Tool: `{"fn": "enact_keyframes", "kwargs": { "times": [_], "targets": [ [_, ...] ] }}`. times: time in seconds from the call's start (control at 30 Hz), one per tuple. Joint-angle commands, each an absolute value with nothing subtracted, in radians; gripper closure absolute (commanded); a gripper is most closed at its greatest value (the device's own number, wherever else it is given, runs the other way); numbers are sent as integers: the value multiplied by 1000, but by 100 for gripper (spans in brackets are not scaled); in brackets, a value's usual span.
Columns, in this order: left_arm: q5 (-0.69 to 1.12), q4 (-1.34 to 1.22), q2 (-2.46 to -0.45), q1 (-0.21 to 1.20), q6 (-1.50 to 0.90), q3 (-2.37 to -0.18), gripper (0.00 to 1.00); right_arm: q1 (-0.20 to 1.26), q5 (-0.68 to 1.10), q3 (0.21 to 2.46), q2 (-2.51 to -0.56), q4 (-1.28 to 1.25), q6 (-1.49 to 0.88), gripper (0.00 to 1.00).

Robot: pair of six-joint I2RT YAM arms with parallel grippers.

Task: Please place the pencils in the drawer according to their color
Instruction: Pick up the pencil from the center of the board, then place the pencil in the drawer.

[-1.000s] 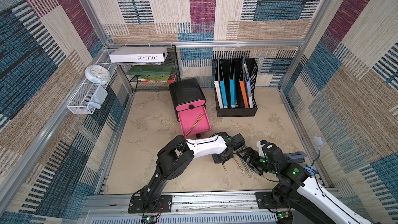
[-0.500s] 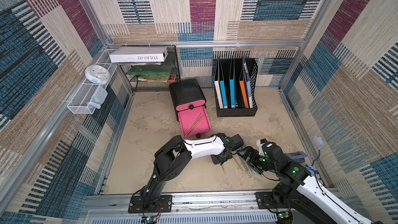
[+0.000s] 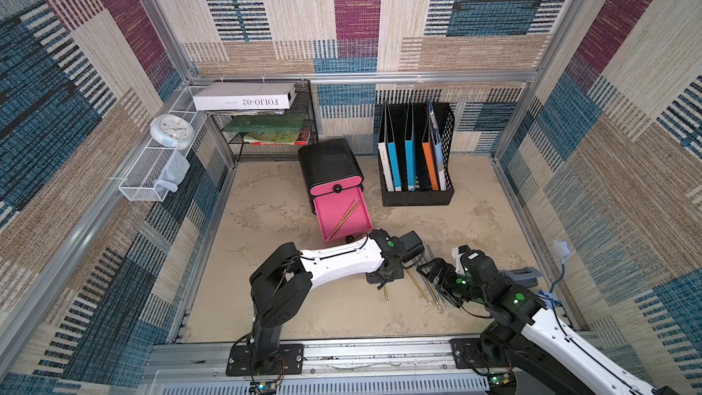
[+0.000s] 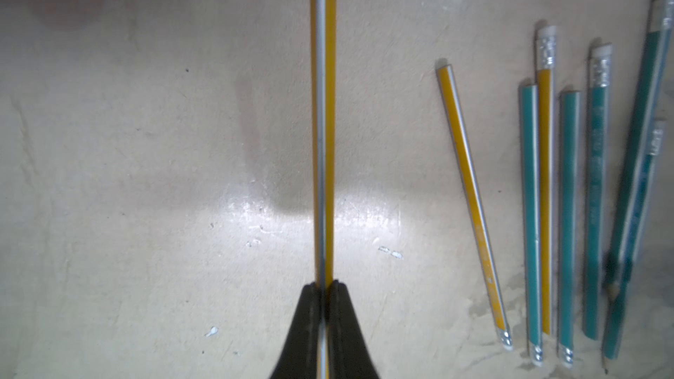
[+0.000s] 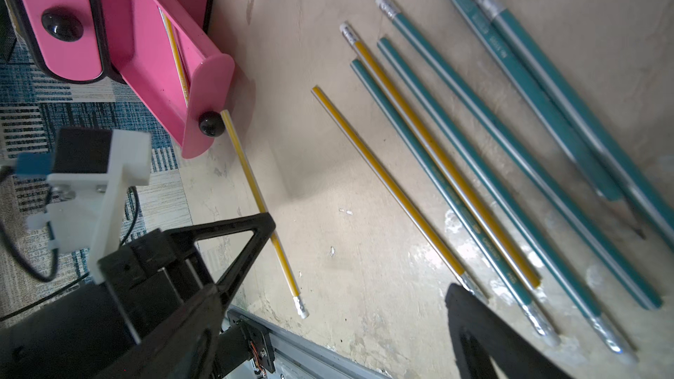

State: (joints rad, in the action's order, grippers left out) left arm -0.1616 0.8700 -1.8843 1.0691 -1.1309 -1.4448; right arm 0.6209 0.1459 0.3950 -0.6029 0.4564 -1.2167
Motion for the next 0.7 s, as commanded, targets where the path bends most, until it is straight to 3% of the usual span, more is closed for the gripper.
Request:
{"fn": "enact_keyframes", "kwargs": {
  "times": [0.0, 0.43, 0.67],
  "targets": [
    [-202, 886, -1844, 1069, -1016, -1437, 100, 620, 139, 384, -606, 402, -1233, 1],
    [-369, 873, -1701, 1062, -604, -1470, 100, 619, 179, 365, -649, 207, -1220, 1],
    [-415, 823, -1641, 990, -373, -1477, 100, 620, 199, 371, -691, 143, -1210, 1]
  ]
}}
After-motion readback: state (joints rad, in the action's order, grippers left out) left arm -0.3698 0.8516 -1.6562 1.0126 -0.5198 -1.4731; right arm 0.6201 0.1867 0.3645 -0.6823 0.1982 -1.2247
